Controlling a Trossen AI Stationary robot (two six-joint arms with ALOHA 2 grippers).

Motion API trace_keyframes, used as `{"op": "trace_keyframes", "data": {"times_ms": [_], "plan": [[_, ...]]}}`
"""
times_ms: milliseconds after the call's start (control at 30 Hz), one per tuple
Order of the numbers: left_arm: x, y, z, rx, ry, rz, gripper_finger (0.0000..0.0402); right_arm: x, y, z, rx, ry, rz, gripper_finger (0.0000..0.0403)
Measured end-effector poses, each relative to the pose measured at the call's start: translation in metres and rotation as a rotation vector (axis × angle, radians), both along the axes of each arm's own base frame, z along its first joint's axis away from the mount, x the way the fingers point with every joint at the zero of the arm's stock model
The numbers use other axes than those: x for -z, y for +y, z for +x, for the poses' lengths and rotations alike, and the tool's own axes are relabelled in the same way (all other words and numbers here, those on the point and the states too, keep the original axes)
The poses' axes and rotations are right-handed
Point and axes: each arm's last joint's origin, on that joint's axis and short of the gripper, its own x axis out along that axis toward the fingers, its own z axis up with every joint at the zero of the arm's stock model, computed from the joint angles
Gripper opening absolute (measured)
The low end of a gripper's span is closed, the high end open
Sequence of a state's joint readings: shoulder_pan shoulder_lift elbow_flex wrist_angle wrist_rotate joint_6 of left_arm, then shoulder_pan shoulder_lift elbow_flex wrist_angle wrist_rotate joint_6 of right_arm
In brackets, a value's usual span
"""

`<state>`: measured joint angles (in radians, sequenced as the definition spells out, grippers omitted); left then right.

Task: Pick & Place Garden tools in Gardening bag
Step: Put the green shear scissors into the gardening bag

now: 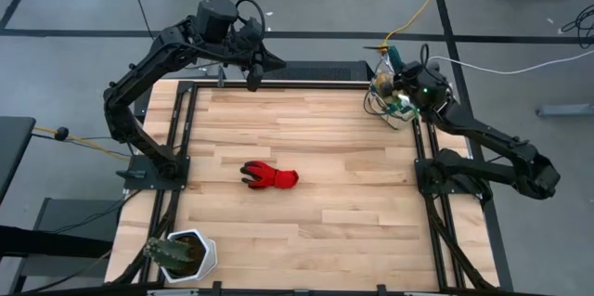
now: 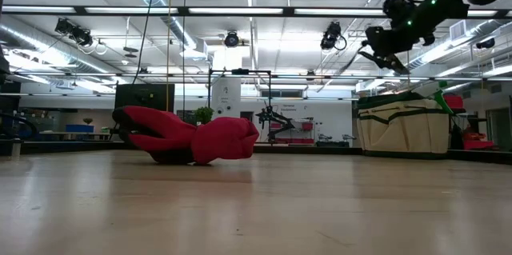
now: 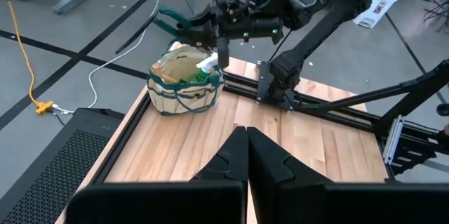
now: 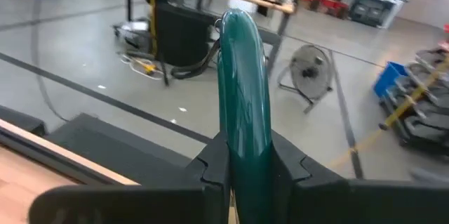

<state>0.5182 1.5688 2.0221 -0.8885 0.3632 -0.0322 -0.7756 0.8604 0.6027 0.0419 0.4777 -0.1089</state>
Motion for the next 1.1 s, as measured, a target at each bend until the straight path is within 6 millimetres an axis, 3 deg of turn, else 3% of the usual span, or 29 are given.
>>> {"op": "trace_keyframes", "data": {"times_ms": [333,833,1100], "plan": [[0.000,0.000,0.000,0.000,0.000,0.000,0.0002,0.015,0.000,-0.003,0.071,0.049,-0.027,0.0052],[0.000,0.000,0.000,0.000,0.000,-0.001,0.0002,0.014,-0.004,-0.007,0.141,0.065,-0.054,0.0052],[0.000,-0.001,0.000,0.022,-0.005,-0.008,0.0002,0.014,-0.005,-0.004,-0.070,0.020,-0.033,0.0052]]}}
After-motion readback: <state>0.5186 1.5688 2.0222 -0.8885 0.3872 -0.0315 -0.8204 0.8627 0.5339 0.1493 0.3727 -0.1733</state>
